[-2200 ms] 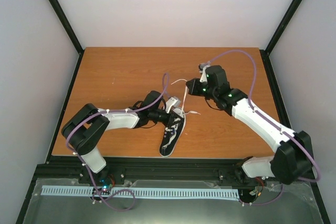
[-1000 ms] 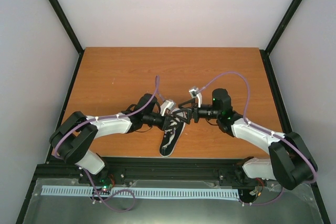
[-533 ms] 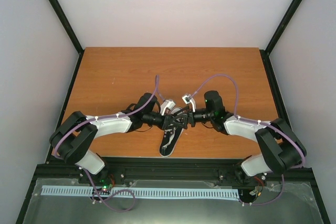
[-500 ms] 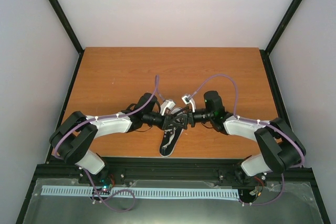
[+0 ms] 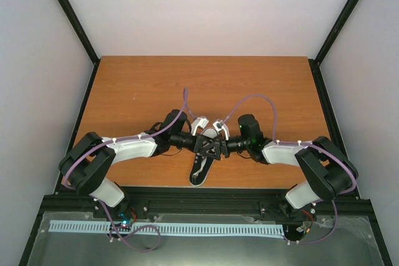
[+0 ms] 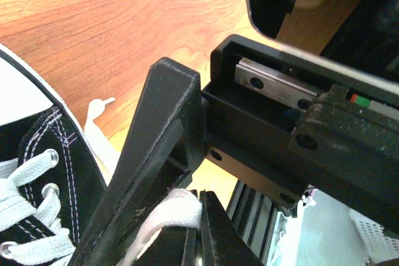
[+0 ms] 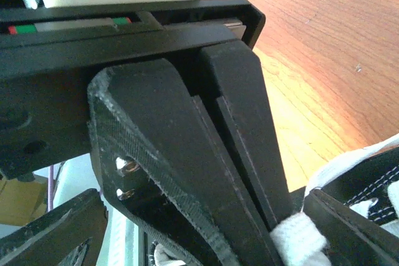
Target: Tie the shoes
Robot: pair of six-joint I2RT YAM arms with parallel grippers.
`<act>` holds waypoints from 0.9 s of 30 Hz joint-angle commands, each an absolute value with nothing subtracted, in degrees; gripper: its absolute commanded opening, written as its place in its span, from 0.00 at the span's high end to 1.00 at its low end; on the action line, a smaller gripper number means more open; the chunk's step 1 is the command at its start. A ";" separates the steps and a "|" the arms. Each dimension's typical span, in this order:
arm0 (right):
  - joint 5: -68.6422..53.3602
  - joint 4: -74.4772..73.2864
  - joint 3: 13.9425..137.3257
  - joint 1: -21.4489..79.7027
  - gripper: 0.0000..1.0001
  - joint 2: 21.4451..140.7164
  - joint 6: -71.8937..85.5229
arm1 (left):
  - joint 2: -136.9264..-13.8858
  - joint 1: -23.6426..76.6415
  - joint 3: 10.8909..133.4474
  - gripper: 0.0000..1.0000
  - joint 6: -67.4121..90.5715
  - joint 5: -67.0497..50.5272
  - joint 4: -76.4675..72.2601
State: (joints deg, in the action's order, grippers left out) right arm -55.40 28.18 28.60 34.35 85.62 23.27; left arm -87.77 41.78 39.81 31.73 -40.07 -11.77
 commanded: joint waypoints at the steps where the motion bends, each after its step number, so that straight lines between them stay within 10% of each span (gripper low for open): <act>1: -54.38 32.59 27.59 35.47 0.15 86.37 23.61 | -88.09 41.57 42.36 0.99 34.49 -39.79 -14.11; 27: -49.06 35.42 24.70 36.83 0.51 89.39 24.33 | -88.53 39.20 41.26 0.99 38.39 -39.78 -16.51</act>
State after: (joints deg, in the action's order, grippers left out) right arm -51.18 33.69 25.54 36.10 89.12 24.53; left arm -88.97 40.03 39.90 36.49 -40.62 -13.26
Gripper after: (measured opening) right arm 0.500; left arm 0.026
